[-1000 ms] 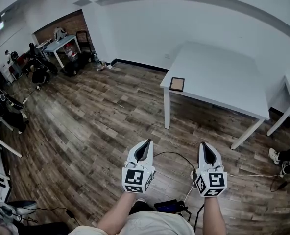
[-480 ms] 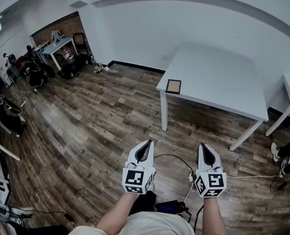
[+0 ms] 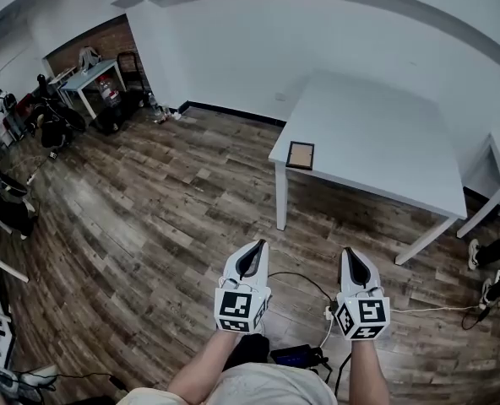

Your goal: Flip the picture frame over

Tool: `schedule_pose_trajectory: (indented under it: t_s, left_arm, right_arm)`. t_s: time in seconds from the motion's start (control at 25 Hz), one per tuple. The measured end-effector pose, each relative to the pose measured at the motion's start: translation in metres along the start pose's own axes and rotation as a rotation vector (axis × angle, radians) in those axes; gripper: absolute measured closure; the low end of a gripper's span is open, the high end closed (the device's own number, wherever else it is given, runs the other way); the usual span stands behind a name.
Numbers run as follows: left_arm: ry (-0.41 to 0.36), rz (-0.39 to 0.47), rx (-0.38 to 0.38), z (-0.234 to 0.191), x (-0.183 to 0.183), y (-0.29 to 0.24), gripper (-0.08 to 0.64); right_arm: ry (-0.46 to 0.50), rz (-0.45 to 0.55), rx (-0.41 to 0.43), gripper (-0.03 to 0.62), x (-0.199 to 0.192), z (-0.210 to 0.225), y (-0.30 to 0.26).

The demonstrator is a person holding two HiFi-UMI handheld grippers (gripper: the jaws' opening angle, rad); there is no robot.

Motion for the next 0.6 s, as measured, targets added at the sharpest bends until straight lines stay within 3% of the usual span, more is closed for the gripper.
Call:
schedule_pose_trajectory:
  t_s: [0.6]
  left_arm:
    - [0.038,0.019,-0.058,-0.096,-0.006,-0.083,0.560]
  right_arm:
    - [0.026,-0.019,-0.031,0.569,-0.004,-0.029,-0.125]
Point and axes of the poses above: the fingertips, and each gripper's own axes: y backward along the fingers, z to its right, x out of its top, the point moved 4 cm from there along y, backward along the fingers, and after that the axes turned 10 degrees about z, right-handed, at the moved point
